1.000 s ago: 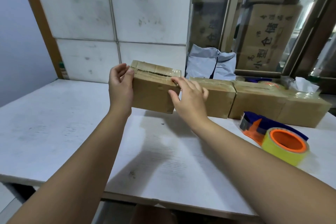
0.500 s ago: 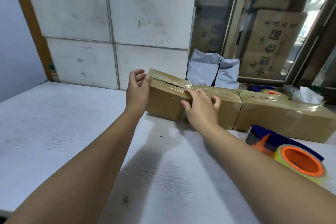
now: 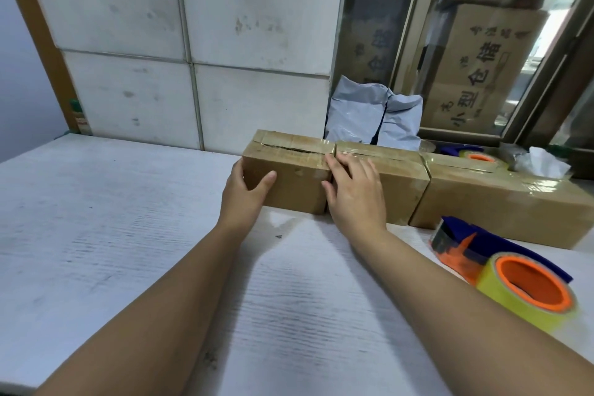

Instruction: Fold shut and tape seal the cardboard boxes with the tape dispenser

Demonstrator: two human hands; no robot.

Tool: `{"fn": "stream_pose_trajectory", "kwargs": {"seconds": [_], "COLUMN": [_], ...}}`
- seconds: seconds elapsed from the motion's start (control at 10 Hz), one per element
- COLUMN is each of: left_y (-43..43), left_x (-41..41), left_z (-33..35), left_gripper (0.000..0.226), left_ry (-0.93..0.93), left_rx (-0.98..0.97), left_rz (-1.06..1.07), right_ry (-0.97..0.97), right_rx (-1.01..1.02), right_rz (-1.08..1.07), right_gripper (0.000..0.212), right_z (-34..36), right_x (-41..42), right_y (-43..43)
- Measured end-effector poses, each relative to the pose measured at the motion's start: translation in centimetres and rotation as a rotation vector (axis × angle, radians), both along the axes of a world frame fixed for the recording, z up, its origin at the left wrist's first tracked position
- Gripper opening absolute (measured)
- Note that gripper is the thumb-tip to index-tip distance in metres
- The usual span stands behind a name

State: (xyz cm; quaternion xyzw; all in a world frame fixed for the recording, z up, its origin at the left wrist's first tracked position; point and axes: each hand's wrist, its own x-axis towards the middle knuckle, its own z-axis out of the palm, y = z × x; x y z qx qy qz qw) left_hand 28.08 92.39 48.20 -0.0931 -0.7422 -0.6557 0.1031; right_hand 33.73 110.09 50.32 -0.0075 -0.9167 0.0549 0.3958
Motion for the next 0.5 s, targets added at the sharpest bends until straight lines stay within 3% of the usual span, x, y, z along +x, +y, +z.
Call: {"fn": "stream_pose_trajectory", "kwargs": {"seconds": [0.2,0.5], "left_y": [-0.2,0.7], "left_x": [-0.2,0.7], "left_z": [-0.2,-0.2], "left_gripper": [0.06,0.089], "left_ry": [-0.017,-0.045], "left_rx": [-0.066,-0.21], "left_rz": [0.016,0.084], "right_ry": [-0.007,-0.302], "right_rx": [0.011,0.008], "right_rz": [0.022,0.035], "right_gripper": [0.045,0.06], "right_z": [0.1,2.1], "right_x": [0.1,1.3], "right_y": [0.4,0.7]}}
